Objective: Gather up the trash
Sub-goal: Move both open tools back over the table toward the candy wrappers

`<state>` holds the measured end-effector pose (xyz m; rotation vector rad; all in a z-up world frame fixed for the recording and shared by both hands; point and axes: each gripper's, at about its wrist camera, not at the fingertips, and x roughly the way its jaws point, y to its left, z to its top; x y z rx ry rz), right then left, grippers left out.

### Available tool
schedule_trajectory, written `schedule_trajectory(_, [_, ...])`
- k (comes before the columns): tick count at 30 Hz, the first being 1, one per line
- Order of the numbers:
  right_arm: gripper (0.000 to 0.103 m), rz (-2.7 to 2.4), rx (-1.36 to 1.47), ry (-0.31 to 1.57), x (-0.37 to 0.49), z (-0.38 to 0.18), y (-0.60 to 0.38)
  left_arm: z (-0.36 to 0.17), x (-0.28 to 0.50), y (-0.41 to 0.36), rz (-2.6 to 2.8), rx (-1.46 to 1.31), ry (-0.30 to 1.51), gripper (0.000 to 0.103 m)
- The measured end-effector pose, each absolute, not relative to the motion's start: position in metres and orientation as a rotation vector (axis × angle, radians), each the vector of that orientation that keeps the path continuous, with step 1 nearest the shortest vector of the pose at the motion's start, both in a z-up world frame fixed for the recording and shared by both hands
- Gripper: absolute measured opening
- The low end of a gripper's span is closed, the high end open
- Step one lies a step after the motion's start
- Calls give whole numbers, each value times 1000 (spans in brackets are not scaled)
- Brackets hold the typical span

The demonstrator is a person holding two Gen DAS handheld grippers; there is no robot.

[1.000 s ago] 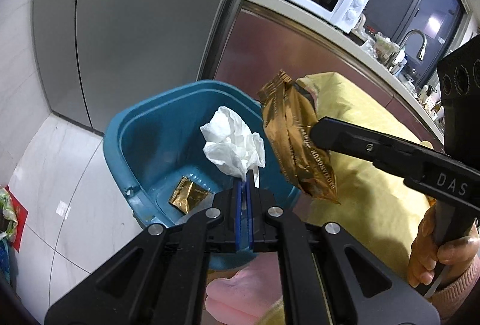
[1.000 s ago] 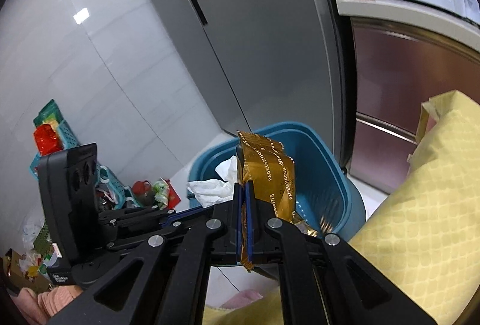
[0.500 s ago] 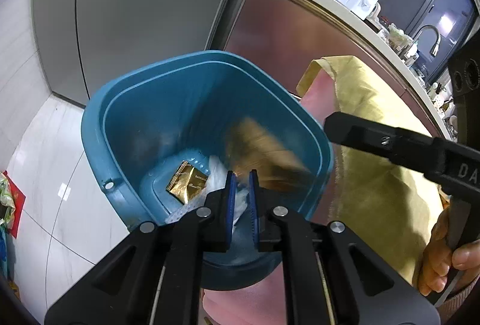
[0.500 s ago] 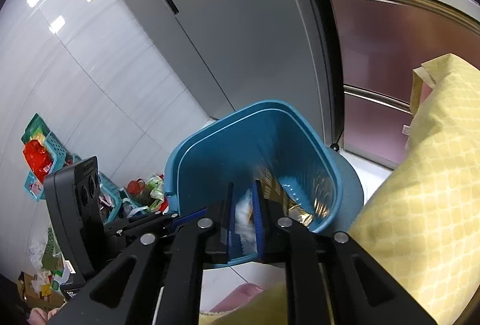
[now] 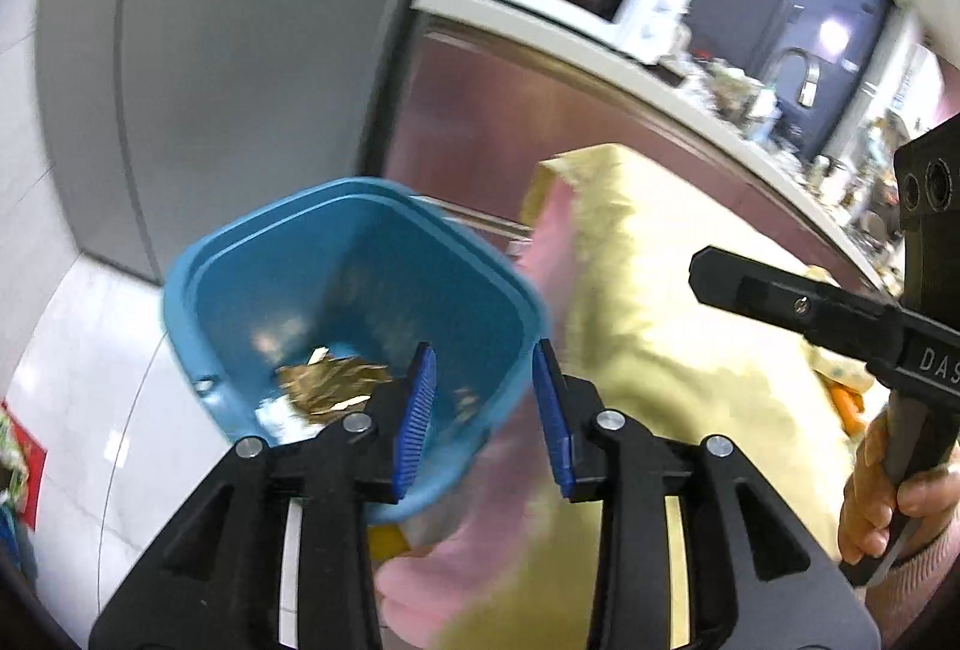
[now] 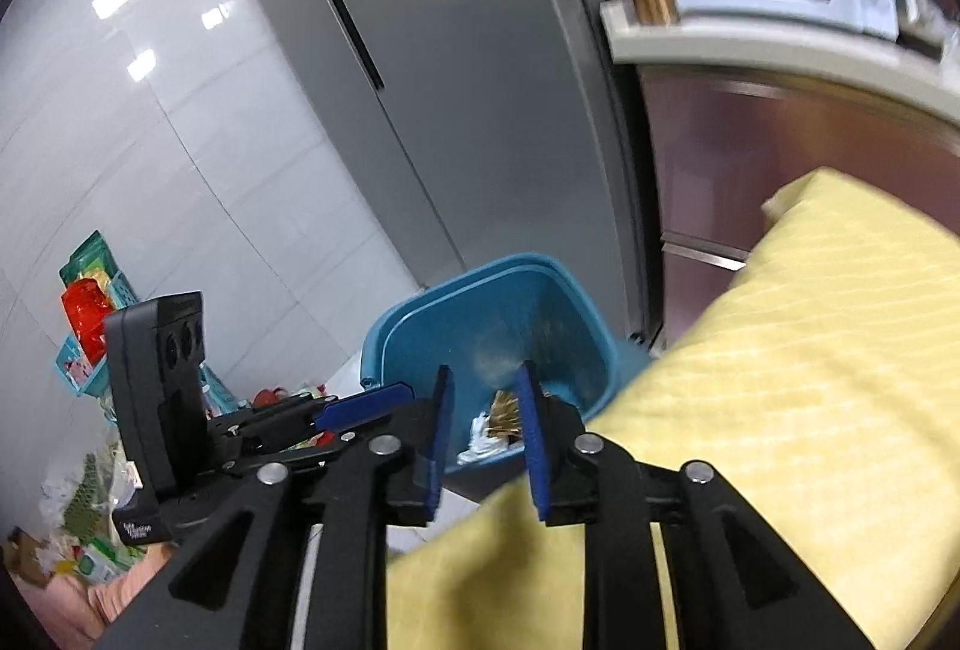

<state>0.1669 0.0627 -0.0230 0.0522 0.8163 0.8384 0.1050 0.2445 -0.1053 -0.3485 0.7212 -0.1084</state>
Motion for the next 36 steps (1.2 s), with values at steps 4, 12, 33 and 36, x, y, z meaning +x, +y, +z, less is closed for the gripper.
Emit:
schedule_trajectory(4, [26,815,80,766,154,-4,27,-91,95,216,-199,-320,694,36])
schedule_trajectory(12, [29,685,128,665,117,21,-71,-63,78,128,-443,-223,661,43])
schedule_trajectory(33, [53,194,387,835,11,-69,-272,-75,100,-38,-796,-96,789,59])
schedule_trajectory(36, [53,210,424,851,9,-77,-276,-79,104,-48,-816,-97,806,59])
